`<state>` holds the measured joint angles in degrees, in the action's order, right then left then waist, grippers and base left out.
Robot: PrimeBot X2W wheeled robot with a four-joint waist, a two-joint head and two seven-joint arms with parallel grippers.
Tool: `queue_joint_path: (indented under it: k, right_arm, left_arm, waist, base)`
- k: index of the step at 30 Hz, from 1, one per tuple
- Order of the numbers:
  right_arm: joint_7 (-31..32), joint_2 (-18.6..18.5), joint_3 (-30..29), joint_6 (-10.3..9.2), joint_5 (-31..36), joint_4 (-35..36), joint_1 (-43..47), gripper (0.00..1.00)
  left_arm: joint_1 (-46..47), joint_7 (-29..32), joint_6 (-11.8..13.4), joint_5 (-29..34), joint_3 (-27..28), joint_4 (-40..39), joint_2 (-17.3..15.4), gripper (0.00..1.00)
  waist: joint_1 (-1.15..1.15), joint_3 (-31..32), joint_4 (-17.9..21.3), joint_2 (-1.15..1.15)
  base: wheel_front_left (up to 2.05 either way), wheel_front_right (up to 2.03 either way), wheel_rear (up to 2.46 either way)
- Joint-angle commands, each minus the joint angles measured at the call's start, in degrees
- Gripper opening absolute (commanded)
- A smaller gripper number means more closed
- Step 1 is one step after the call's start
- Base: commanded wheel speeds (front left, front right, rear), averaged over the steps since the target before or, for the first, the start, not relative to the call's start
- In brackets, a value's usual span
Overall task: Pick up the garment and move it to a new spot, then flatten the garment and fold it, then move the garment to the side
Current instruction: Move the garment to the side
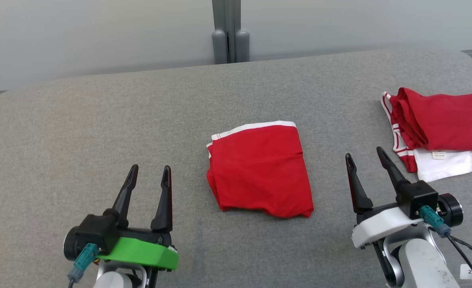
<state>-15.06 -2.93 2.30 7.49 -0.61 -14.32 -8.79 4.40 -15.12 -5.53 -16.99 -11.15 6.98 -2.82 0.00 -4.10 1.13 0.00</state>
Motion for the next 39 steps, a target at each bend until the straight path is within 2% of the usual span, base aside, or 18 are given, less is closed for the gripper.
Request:
queue_joint_path:
  k: [1, 4, 13, 25, 32, 33, 34, 35, 39]
  right_arm:
    - [-0.13, -0.02, 0.18, -0.01, -0.25, -0.71, -0.38, 1.00]
    - [-0.13, -0.01, 0.45, -0.01, 0.96, -2.86, -1.58, 1.00]
    - [3.36, -0.04, 3.27, -0.01, -0.91, -11.77, -7.56, 1.00]
    - [6.88, -0.06, 5.08, -0.01, -12.93, -24.96, -15.90, 1.00]
    - [10.16, 0.22, 8.51, 0.02, -11.49, -32.67, -17.48, 1.00]
    - [10.34, 0.28, 9.10, 0.02, -11.78, -33.22, -17.62, 0.90]
    - [10.18, 0.32, 9.82, 0.09, -12.17, -33.65, -17.80, 0.22]
    - [9.57, 0.37, 10.64, 0.10, -12.35, -33.83, -18.02, 0.00]
    - [7.03, -0.09, 11.81, 0.01, -10.06, -34.19, -19.49, 0.00]
  left_arm:
    - [-0.50, 0.01, -0.26, 0.49, -0.16, 0.22, -0.17, 1.00]
    - [0.64, 0.01, -0.45, 0.53, -0.71, 0.40, -0.16, 1.00]
    - [3.89, 0.01, -0.99, 0.95, -2.68, 0.93, -0.16, 1.00]
    - [6.03, 0.01, -1.17, -0.08, -4.37, 1.44, -0.16, 1.00]
    - [6.30, 0.01, -0.94, -0.48, -4.38, 1.42, -0.16, 1.00]
    - [6.32, 0.01, -0.91, -0.48, -4.42, 1.40, -0.16, 1.00]
    - [6.37, 0.01, -0.84, -0.48, -4.40, 1.41, -0.16, 1.00]
    - [6.37, 0.01, -0.81, -0.46, -4.37, 1.41, -0.16, 1.00]
    - [5.94, 0.01, -0.81, 0.05, -4.04, 1.26, -0.16, 1.00]
  waist:
    - [0.00, -0.54, -0.23, 0.00]
    - [0.00, -1.76, -0.80, 0.00]
    - [0.00, -6.68, -4.32, 0.00]
    - [0.00, -10.55, -9.39, 0.00]
    - [0.00, -10.59, -9.88, 0.00]
    - [0.00, -10.53, -9.81, 0.00]
    - [0.00, -10.41, -9.64, 0.00]
    - [0.00, -10.22, -9.38, 0.00]
    - [0.00, -9.21, -7.74, 0.00]
  base:
    - [0.00, 0.00, 0.00]
    - [0.00, 0.00, 0.00]
    - [0.00, 0.00, 0.00]
    - [0.00, 0.00, 0.00]
    - [0.00, 0.00, 0.00]
    - [0.00, 0.00, 0.00]
    - [0.00, 0.00, 0.00]
    - [0.00, 0.00, 0.00]
    - [0.00, 0.00, 0.00]
